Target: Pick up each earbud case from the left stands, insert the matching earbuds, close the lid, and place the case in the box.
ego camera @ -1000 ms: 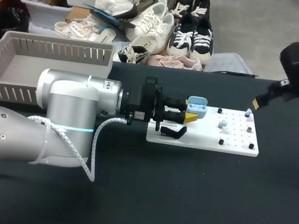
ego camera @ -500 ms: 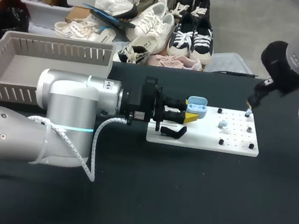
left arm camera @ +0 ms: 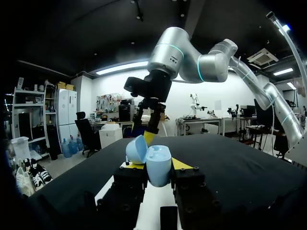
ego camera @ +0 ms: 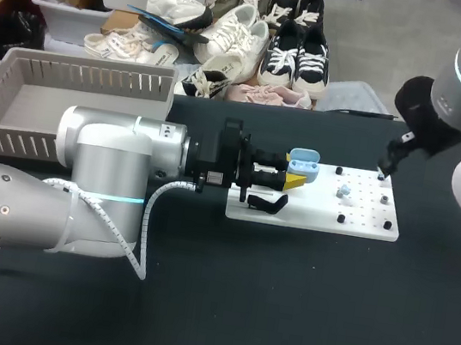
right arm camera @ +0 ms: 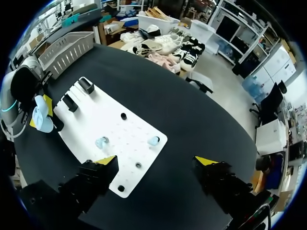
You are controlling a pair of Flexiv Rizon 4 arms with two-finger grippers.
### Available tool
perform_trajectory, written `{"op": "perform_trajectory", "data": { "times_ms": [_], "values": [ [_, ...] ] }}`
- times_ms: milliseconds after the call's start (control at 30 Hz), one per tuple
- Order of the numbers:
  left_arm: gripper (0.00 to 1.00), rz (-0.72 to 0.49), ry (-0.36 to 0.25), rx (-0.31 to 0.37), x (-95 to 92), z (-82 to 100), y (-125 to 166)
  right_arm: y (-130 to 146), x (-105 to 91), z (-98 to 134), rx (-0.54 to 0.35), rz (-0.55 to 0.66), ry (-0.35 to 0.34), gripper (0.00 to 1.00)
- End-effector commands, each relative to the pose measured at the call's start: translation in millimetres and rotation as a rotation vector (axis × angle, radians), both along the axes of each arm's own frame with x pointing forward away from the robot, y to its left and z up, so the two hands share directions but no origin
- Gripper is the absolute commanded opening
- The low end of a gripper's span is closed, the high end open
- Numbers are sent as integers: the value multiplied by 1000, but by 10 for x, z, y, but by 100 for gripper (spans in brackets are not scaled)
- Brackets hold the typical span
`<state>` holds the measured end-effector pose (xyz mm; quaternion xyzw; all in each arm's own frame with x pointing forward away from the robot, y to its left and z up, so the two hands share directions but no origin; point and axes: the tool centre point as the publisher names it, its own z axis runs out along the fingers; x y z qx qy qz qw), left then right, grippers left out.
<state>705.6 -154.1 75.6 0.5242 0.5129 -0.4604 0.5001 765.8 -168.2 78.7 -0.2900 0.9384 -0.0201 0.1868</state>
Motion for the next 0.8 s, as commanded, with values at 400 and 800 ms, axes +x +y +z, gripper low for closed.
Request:
{"op": "perform_trajectory", "data": {
  "times_ms": [400,800],
  "values": [
    [0,1,-1,-2,-1,-7,-2,72,198,-192,-2,55,109,100],
    [0,1,-1,-2,-1,-7,-2,31,174,-337,-32,22,125,100]
  ]
}}
